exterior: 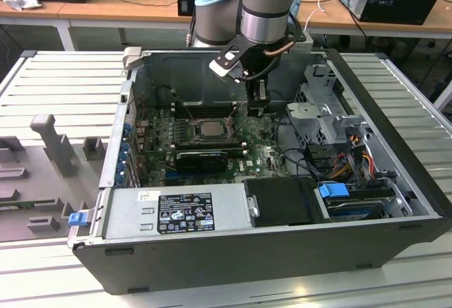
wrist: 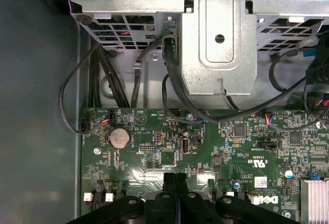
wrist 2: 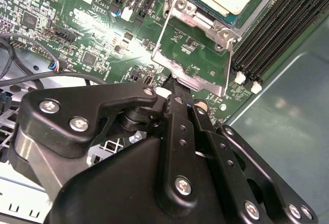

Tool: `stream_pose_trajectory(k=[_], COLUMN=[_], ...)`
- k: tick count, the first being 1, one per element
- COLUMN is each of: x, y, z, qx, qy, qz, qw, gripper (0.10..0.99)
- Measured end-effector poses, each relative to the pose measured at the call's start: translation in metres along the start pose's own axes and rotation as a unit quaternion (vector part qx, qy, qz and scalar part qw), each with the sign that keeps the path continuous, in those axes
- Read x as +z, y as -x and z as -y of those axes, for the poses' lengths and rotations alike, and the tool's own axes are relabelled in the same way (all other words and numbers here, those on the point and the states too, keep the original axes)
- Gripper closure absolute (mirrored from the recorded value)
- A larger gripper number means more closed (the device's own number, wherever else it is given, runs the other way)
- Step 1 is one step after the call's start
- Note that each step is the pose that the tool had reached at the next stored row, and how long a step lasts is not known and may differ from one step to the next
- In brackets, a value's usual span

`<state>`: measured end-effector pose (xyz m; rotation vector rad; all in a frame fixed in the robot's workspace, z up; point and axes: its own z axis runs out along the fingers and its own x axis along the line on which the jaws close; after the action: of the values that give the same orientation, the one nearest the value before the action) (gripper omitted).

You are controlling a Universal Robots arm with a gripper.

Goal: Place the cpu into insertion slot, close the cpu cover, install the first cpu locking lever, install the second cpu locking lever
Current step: 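Close the cpu cover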

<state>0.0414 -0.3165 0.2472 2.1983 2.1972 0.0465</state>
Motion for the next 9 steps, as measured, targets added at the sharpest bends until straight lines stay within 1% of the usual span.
stream_pose_trajectory(k=[9], x=[-0.0001], y=[0.0], z=[0.0013], qx=[0.0], qy=[0.0], qz=[0.0], qw=[1.0], gripper=[0.98])
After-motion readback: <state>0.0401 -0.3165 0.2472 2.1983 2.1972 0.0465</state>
